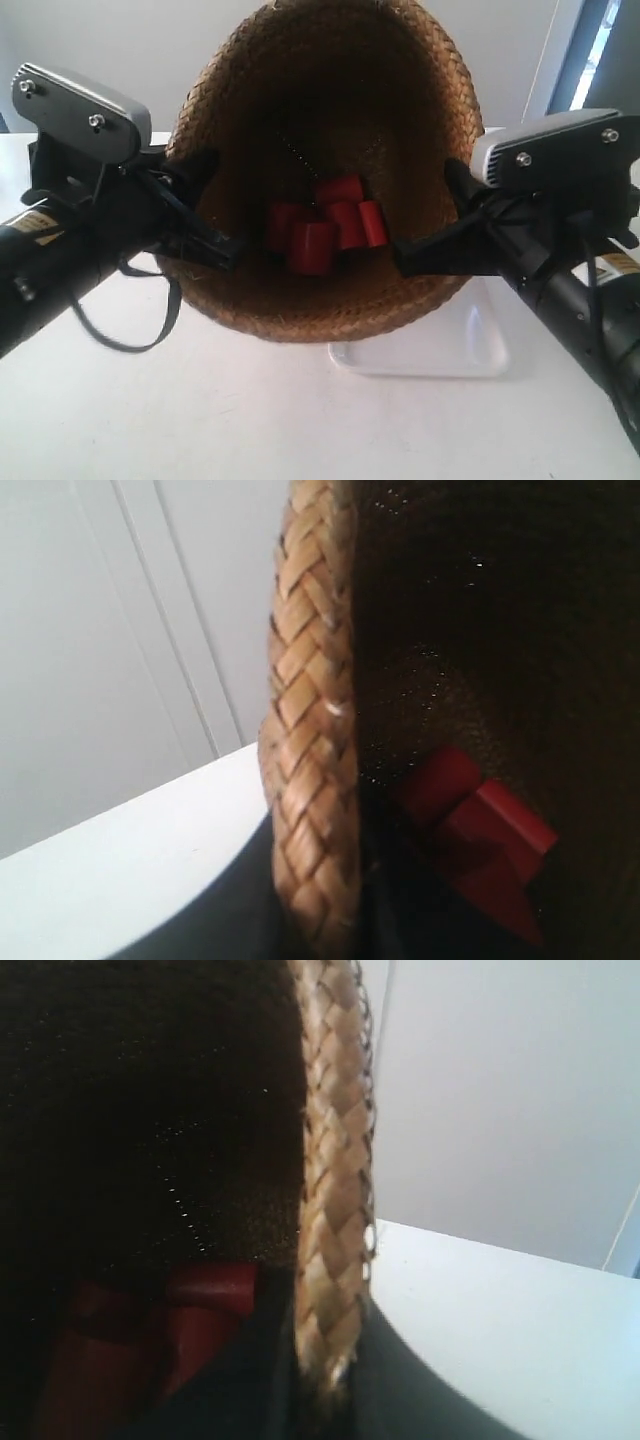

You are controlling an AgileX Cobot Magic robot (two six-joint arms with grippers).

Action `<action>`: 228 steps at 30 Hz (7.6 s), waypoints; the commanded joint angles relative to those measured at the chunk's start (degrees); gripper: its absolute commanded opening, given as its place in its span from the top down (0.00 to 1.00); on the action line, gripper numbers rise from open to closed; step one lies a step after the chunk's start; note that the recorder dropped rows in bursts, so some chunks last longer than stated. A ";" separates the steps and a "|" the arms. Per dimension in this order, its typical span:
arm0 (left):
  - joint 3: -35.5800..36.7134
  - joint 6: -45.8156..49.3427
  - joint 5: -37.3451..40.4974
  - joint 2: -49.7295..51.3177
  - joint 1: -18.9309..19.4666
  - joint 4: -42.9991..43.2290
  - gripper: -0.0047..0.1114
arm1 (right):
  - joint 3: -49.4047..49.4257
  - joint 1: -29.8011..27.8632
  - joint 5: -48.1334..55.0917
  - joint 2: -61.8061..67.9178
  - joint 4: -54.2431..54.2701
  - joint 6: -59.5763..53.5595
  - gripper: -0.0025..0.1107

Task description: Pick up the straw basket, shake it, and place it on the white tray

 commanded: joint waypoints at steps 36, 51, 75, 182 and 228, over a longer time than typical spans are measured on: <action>0.11 2.13 -11.78 3.33 -2.18 2.00 0.96 | -5.15 10.88 -9.11 0.60 1.13 -14.08 0.98; -2.41 2.88 0.06 2.50 -0.85 1.03 0.96 | -7.99 9.04 -5.30 2.56 7.40 -16.26 0.98; -1.27 -3.41 1.08 2.51 1.74 8.99 0.96 | -2.11 14.64 -15.91 -0.15 2.51 -14.47 0.98; -2.55 6.17 7.31 0.71 -5.58 -1.57 0.96 | 0.70 20.37 -24.59 0.89 18.33 -21.45 0.98; 2.69 26.00 -10.79 -6.85 -20.65 -23.49 0.96 | 1.95 35.40 -24.59 -9.93 15.32 -23.40 0.98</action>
